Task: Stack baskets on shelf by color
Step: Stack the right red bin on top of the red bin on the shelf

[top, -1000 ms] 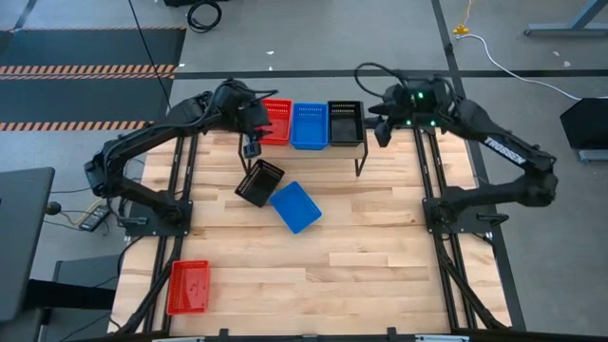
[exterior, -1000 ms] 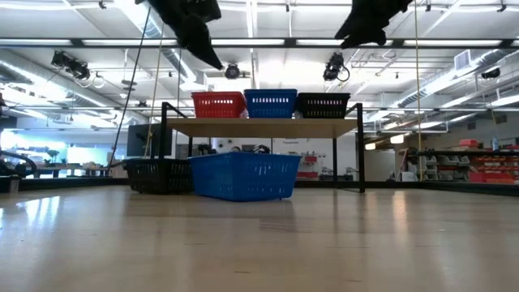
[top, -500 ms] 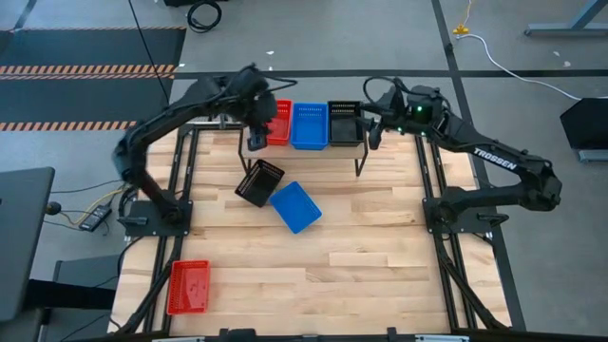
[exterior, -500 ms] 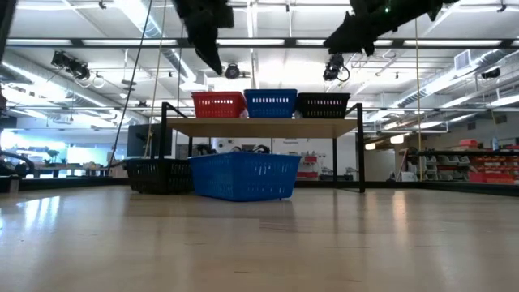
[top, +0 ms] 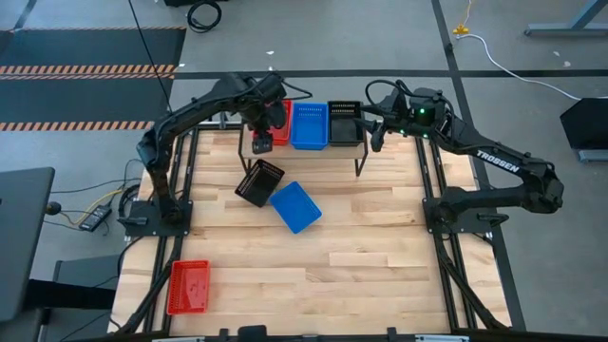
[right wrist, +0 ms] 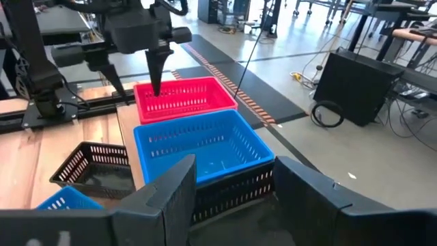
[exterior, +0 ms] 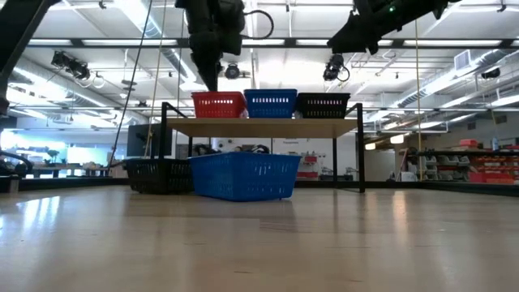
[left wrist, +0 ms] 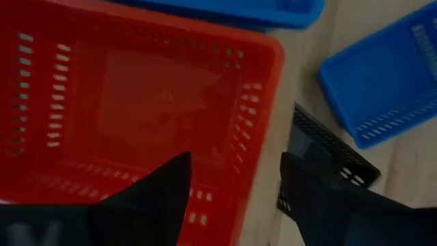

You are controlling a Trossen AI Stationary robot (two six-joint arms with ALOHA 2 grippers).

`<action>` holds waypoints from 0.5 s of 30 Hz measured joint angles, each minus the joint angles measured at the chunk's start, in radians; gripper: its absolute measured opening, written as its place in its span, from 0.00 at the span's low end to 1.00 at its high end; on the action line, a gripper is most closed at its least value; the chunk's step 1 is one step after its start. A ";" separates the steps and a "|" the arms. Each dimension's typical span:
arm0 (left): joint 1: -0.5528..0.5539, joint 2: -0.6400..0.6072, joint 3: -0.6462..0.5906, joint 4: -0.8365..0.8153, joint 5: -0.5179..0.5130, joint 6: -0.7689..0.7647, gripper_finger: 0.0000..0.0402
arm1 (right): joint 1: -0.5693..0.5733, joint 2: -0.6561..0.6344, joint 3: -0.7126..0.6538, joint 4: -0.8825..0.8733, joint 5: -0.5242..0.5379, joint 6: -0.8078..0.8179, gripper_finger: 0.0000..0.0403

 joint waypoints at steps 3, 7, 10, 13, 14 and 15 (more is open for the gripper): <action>0.001 -0.002 0.001 0.009 -0.008 0.007 0.57 | 0.000 0.000 0.000 0.000 0.001 0.000 0.50; 0.004 0.027 0.001 0.002 -0.013 0.003 0.57 | 0.000 0.000 0.000 -0.014 0.001 0.000 0.50; 0.007 0.055 0.001 -0.038 -0.003 -0.003 0.57 | 0.000 0.000 0.000 -0.021 0.001 0.000 0.50; 0.007 0.081 0.001 -0.068 -0.005 -0.023 0.56 | 0.000 0.000 0.000 -0.022 0.001 0.000 0.50; 0.007 0.083 0.001 -0.075 -0.006 -0.028 0.55 | 0.000 0.000 0.000 -0.022 0.001 -0.001 0.50; 0.006 0.084 0.001 -0.079 -0.007 -0.032 0.53 | 0.000 0.000 0.000 -0.022 0.001 -0.003 0.50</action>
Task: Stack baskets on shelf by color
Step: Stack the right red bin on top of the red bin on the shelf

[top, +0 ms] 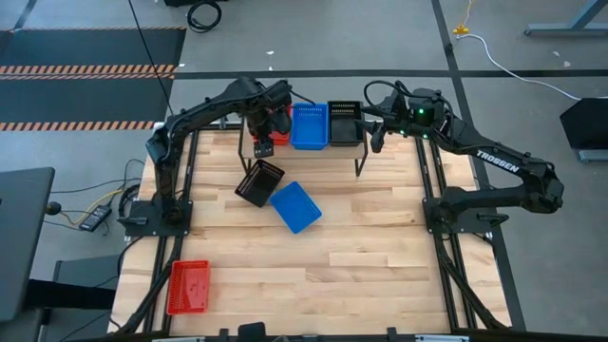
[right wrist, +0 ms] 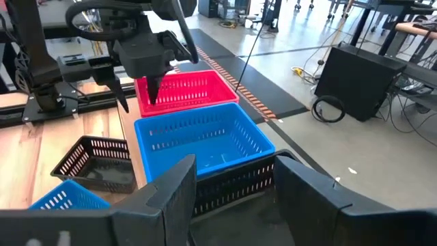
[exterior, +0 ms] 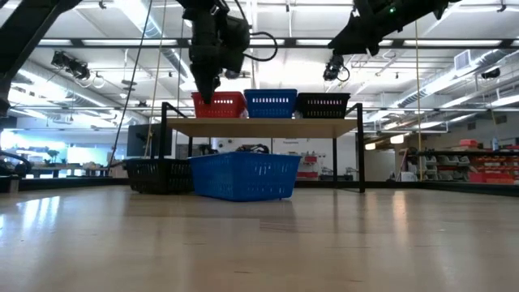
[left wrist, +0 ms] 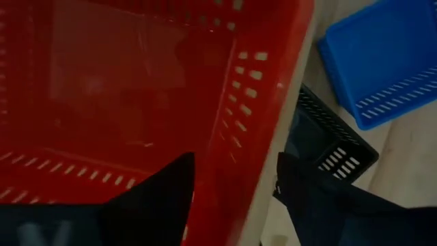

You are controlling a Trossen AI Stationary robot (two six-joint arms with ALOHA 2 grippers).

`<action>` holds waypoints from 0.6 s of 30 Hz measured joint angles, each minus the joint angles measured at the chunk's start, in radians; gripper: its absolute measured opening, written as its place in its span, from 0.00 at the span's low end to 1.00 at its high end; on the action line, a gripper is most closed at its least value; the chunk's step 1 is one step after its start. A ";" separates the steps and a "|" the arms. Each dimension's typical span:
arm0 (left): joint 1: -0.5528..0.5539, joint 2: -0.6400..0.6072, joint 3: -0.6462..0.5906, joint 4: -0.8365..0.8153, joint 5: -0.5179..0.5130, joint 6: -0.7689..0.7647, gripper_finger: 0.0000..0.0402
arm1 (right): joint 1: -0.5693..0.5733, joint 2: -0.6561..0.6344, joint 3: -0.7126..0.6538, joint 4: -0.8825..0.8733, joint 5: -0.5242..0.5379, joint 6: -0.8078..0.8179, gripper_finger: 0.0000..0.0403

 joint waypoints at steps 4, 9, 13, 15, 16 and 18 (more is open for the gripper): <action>0.001 -0.002 0.000 -0.020 0.000 -0.047 0.47 | 0.000 0.000 0.000 -0.001 0.000 -0.001 0.50; 0.001 -0.009 0.000 -0.052 0.000 -0.072 0.39 | 0.000 0.000 0.000 -0.011 0.000 -0.004 0.50; 0.000 -0.009 0.000 -0.073 0.000 -0.092 0.35 | 0.000 0.000 0.000 -0.026 0.000 -0.004 0.50; 0.000 -0.009 0.000 -0.086 0.000 -0.104 0.33 | 0.000 0.000 0.000 -0.031 0.000 -0.002 0.50; 0.000 -0.009 0.000 -0.094 0.000 -0.110 0.33 | 0.000 0.001 0.000 -0.032 0.000 0.001 0.50; 0.001 -0.009 0.000 -0.113 0.000 -0.127 0.32 | 0.000 0.000 0.000 -0.033 0.000 0.003 0.50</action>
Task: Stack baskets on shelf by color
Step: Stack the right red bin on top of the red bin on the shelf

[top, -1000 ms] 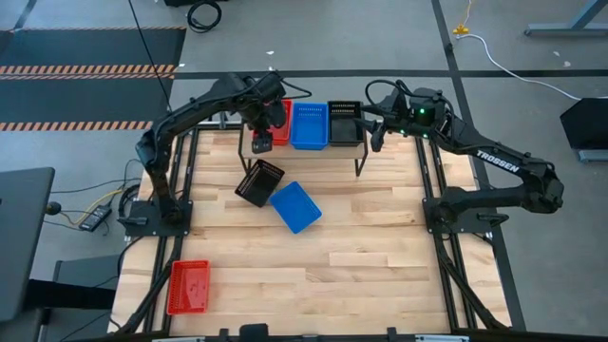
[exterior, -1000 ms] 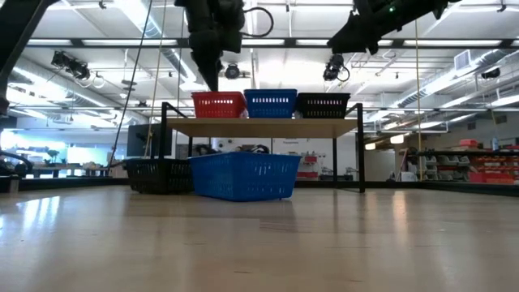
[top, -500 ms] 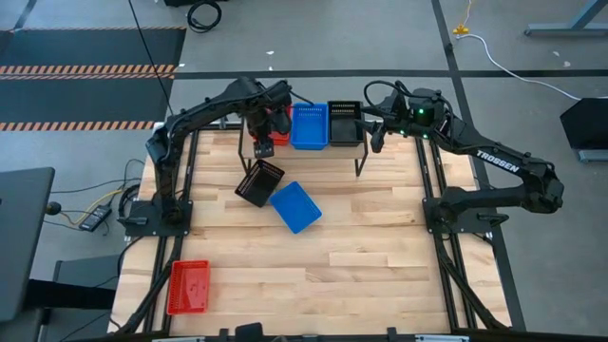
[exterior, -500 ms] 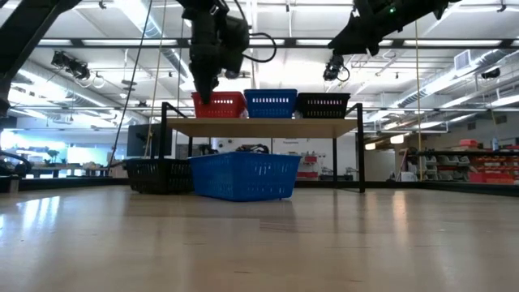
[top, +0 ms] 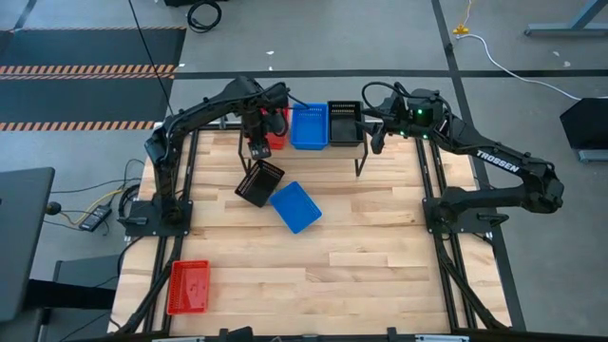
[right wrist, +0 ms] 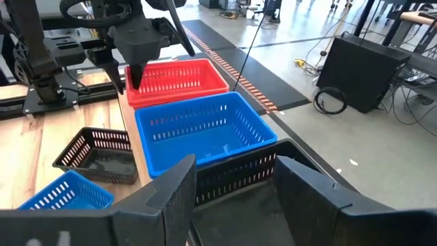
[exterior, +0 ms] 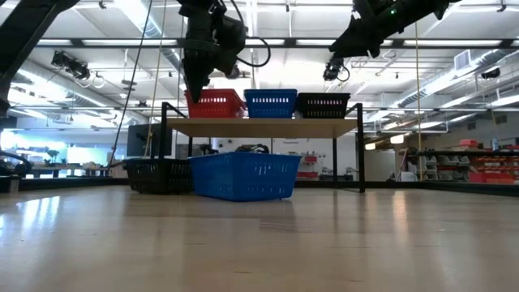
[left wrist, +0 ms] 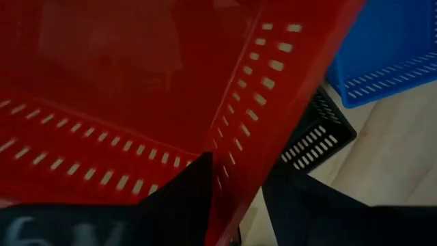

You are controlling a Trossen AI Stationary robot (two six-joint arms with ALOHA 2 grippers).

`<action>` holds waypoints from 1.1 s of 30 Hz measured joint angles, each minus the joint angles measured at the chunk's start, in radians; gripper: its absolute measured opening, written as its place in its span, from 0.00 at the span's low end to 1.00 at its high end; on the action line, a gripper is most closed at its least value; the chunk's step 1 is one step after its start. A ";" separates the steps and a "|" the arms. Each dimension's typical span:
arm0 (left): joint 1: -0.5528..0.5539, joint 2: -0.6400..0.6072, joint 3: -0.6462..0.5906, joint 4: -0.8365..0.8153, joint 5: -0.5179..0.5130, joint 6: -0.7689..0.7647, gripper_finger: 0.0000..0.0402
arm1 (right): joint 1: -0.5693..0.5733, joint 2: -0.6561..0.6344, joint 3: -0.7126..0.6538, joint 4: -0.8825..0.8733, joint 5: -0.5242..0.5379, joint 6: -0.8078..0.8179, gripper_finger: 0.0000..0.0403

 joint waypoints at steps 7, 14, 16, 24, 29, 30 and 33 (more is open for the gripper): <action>0.004 0.000 0.000 -0.007 0.000 -0.053 0.31 | 0.000 0.000 0.000 -0.008 0.000 0.008 0.50; 0.012 0.000 0.000 -0.007 -0.002 -0.091 0.31 | 0.000 0.000 0.000 -0.016 0.000 0.008 0.50; 0.012 0.000 0.000 -0.007 -0.004 -0.102 0.31 | 0.000 0.000 0.000 -0.016 0.000 0.008 0.50; 0.012 0.000 0.000 -0.004 -0.014 -0.126 0.31 | 0.000 0.000 0.000 -0.028 0.000 0.009 0.50; 0.012 0.000 0.000 -0.004 -0.043 -0.126 0.26 | 0.000 0.000 0.000 -0.029 0.000 0.013 0.50; 0.012 0.000 0.000 -0.004 -0.045 -0.127 0.24 | 0.000 0.000 0.000 -0.031 0.000 0.013 0.50; 0.012 0.000 0.000 -0.005 -0.045 -0.132 0.17 | 0.000 0.000 0.000 -0.037 0.000 0.014 0.50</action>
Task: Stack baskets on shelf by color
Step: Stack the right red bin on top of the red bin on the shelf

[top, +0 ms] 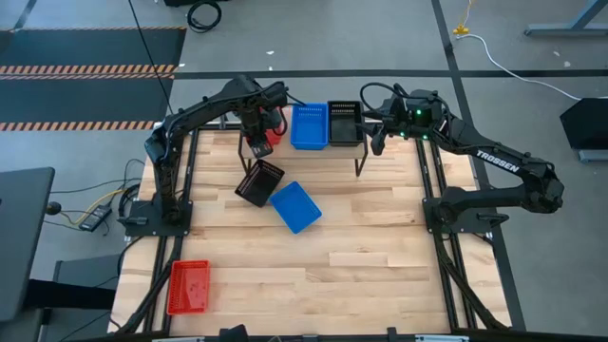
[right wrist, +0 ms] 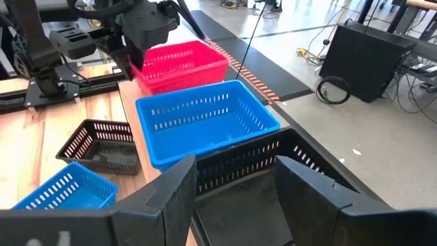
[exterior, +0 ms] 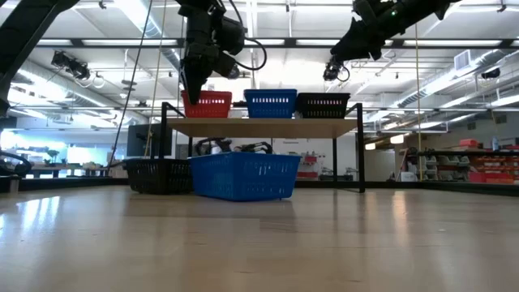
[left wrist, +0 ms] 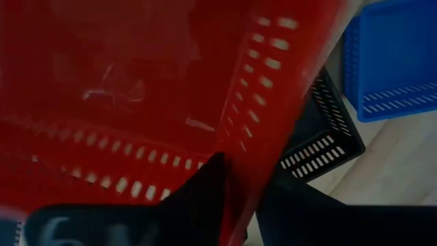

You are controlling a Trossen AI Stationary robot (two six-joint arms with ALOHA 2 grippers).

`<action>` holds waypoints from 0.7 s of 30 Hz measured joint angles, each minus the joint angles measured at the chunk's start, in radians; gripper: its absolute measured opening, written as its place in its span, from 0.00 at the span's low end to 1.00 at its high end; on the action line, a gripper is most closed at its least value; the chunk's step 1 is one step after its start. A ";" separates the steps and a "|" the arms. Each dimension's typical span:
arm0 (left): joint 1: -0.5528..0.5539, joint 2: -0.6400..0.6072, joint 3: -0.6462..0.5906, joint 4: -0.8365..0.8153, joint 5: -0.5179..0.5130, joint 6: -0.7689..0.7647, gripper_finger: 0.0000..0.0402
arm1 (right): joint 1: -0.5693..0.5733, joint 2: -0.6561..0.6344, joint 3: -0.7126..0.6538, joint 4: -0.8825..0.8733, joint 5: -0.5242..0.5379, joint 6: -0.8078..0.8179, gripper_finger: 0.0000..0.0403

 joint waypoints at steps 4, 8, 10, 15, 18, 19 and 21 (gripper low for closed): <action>-0.003 0.000 0.000 0.007 -0.002 0.015 0.08 | 0.000 0.000 0.000 -0.002 0.000 0.000 0.50; -0.011 0.000 0.000 0.003 -0.004 0.057 0.05 | 0.000 0.000 0.000 -0.002 0.000 0.000 0.50; -0.020 0.000 0.000 0.001 -0.003 0.076 0.06 | 0.000 0.000 0.000 -0.002 0.000 0.000 0.50; -0.048 0.000 0.000 -0.004 0.004 0.135 0.07 | 0.000 0.000 0.000 -0.010 0.000 -0.001 0.50; -0.060 0.000 0.000 -0.004 0.005 0.161 0.06 | 0.000 0.000 0.000 -0.010 0.000 -0.001 0.50; -0.064 0.000 0.000 -0.004 0.005 0.165 0.05 | 0.000 0.000 0.000 -0.010 0.000 -0.001 0.50; -0.068 -0.001 0.000 -0.003 0.005 0.168 0.05 | 0.000 0.000 0.000 -0.010 0.000 -0.001 0.50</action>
